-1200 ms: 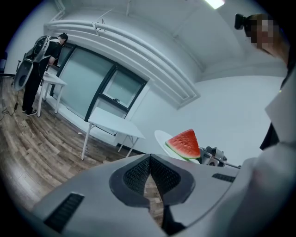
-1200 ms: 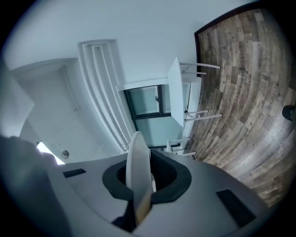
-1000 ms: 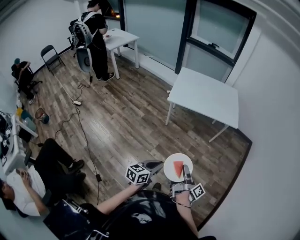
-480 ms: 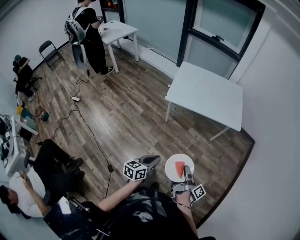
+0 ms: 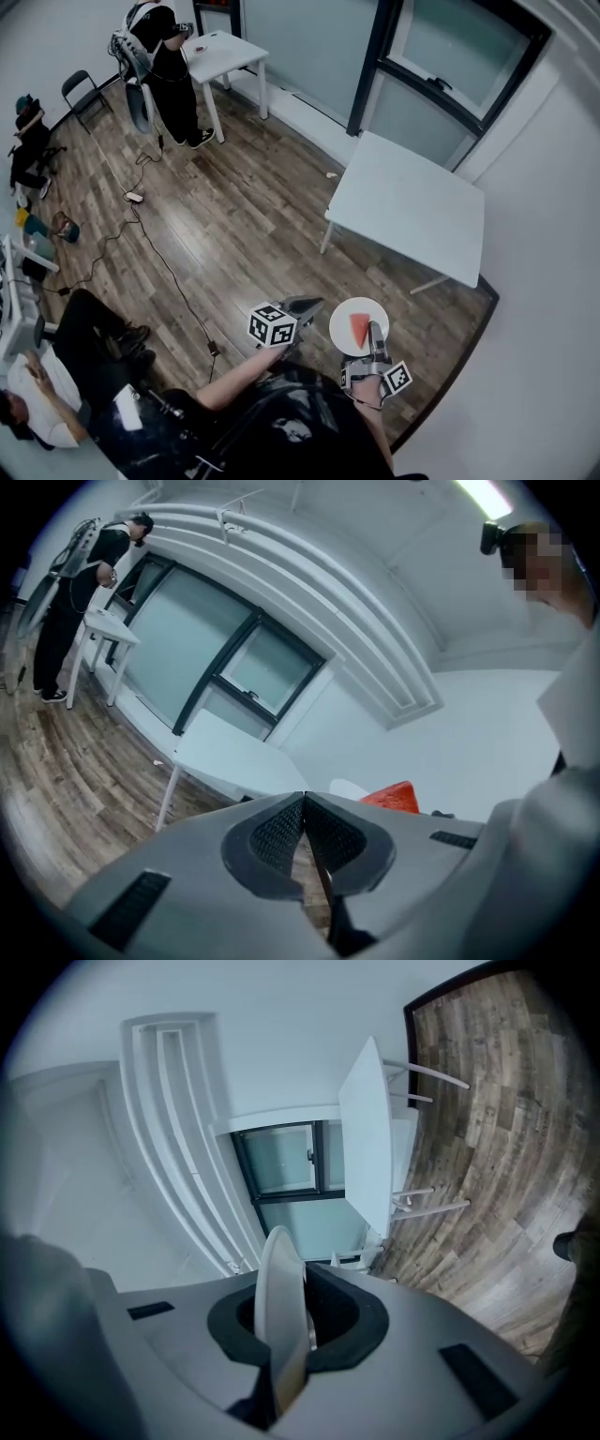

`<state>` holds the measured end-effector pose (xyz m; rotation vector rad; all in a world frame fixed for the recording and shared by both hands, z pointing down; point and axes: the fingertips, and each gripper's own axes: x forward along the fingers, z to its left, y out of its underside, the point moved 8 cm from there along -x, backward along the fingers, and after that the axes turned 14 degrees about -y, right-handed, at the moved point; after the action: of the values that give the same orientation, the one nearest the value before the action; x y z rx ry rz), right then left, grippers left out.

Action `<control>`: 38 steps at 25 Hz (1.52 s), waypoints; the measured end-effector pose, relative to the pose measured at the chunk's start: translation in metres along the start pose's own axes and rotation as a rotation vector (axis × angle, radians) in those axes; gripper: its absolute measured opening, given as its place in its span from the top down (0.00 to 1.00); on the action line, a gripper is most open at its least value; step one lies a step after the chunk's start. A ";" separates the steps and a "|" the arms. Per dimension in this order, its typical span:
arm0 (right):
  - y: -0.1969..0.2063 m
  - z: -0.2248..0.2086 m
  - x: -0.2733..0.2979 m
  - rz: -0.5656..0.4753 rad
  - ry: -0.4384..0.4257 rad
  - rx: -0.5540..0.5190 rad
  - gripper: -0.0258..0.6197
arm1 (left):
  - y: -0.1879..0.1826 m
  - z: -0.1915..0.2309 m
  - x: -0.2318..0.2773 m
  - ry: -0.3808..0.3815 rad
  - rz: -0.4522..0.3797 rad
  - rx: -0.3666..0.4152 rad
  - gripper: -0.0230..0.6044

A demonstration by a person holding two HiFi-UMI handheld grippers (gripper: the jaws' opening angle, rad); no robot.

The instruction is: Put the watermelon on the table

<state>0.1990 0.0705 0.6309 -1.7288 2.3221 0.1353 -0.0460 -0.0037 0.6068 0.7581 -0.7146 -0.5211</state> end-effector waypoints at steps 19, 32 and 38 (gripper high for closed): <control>-0.064 -0.072 0.180 0.008 0.056 0.056 0.92 | -0.100 0.077 0.134 -0.030 0.023 0.081 0.95; -0.174 -0.135 0.322 0.117 0.069 0.044 0.92 | -0.173 0.103 0.277 -0.163 0.038 0.095 0.95; -0.178 -0.171 0.365 0.152 0.133 0.060 0.92 | -0.175 0.136 0.302 -0.233 0.087 0.069 0.95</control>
<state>0.2468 -0.3589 0.7185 -1.5763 2.5251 -0.0234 0.0206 -0.3689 0.6604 0.7341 -0.9818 -0.5123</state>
